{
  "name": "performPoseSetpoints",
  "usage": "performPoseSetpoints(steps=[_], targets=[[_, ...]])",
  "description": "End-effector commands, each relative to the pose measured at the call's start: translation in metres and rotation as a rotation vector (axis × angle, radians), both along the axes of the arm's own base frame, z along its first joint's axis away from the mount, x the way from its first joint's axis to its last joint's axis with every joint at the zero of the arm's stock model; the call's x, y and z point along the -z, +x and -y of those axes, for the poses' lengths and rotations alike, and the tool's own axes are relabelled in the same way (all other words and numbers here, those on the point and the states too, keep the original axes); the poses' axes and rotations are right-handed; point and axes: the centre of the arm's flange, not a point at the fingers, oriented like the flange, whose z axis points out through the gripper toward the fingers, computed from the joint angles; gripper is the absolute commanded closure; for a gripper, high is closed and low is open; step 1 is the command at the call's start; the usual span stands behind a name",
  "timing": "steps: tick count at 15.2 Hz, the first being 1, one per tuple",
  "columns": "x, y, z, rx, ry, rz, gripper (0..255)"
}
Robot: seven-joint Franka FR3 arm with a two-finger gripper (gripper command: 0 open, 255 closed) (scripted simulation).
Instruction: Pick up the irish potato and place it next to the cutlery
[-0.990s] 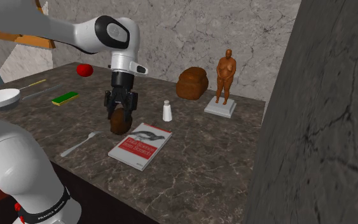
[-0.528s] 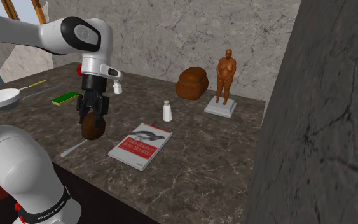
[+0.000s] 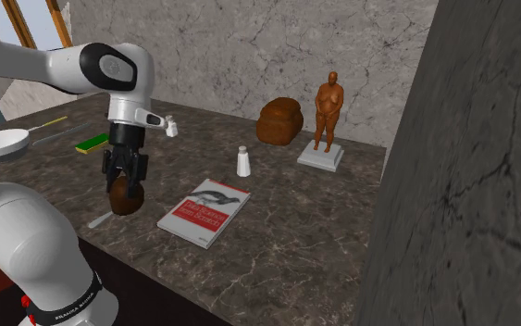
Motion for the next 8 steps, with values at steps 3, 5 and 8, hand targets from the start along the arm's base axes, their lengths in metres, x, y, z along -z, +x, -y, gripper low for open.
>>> performPoseSetpoints(steps=[3, 5, 8], targets=[[0.021, -0.001, 0.0, 0.0, 0.0, 0.001, 255], [0.031, -0.001, 0.0, 0.0, 0.0, 0.001, 255], [0.047, -0.001, 0.0, 0.0, 0.0, 0.001, 255]])
